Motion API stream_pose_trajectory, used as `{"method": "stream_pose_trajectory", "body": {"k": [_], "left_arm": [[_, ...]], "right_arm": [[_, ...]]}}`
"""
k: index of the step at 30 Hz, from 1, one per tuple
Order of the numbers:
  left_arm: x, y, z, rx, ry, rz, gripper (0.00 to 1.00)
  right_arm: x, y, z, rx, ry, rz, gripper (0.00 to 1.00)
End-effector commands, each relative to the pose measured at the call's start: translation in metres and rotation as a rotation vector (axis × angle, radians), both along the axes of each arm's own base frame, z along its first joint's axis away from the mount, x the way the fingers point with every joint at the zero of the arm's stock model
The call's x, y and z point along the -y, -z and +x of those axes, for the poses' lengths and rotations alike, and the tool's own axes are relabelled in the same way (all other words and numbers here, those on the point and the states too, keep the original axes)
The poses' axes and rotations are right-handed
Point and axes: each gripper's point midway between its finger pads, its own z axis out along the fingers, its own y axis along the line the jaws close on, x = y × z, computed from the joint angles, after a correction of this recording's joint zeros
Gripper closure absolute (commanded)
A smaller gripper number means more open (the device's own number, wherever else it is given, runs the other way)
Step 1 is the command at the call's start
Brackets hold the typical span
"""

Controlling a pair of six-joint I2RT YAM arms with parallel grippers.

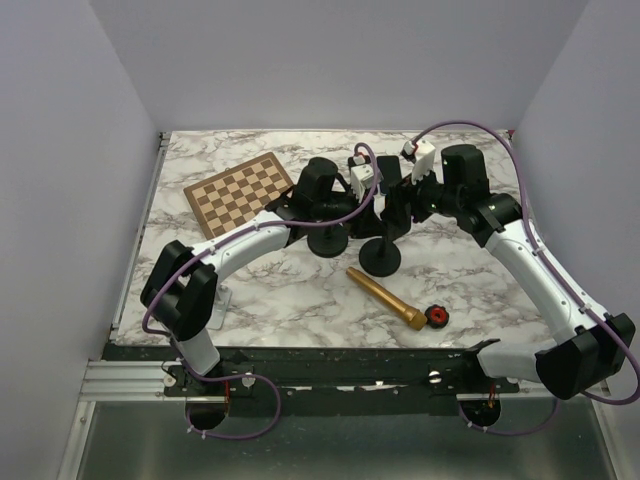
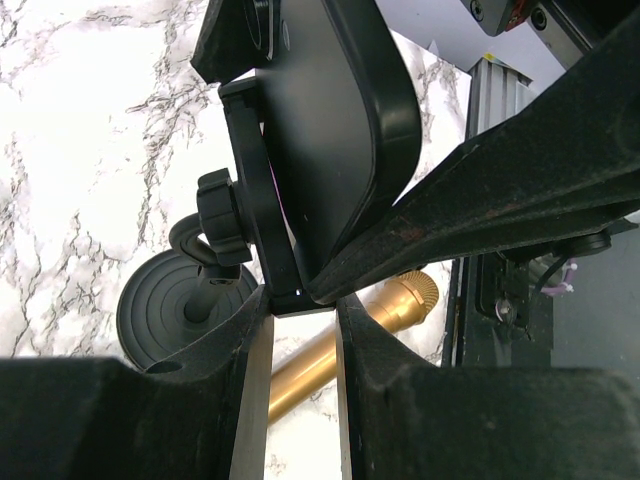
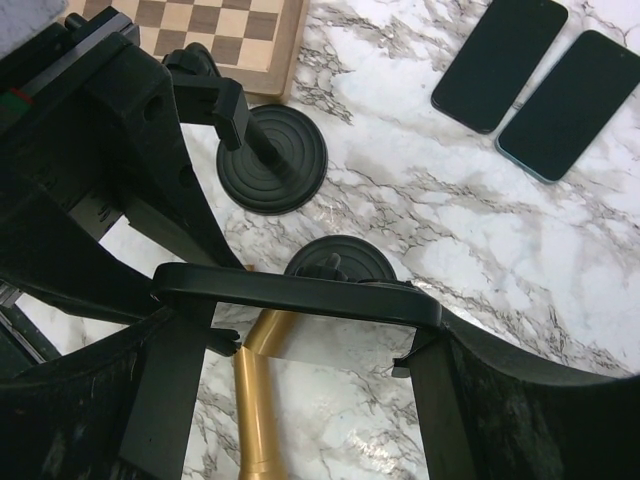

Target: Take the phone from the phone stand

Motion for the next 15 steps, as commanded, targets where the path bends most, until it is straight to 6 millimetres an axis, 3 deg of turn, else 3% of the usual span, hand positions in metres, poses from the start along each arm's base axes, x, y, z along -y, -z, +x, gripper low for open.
{"method": "stream_pose_trajectory", "body": {"k": [1,5,8,15], "left_arm": [[0.0,0.037,0.022,0.037,-0.099,0.084,1.0],[-0.018,0.034,0.034,0.026,-0.28,0.066,1.0],[-0.025,0.034,0.03,-0.028,-0.349,0.025,1.0],[-0.027,0.036,0.019,-0.07,-0.34,0.003,1.0]], "right_arm": [[-0.054,-0.046,-0.044,-0.036,-0.242,0.247,0.99],[-0.018,-0.049,-0.009,0.06,0.075,0.197,0.99],[0.004,-0.039,0.005,0.089,0.225,0.147,0.99],[0.014,-0.04,0.005,0.185,0.179,0.057,0.99]]}}
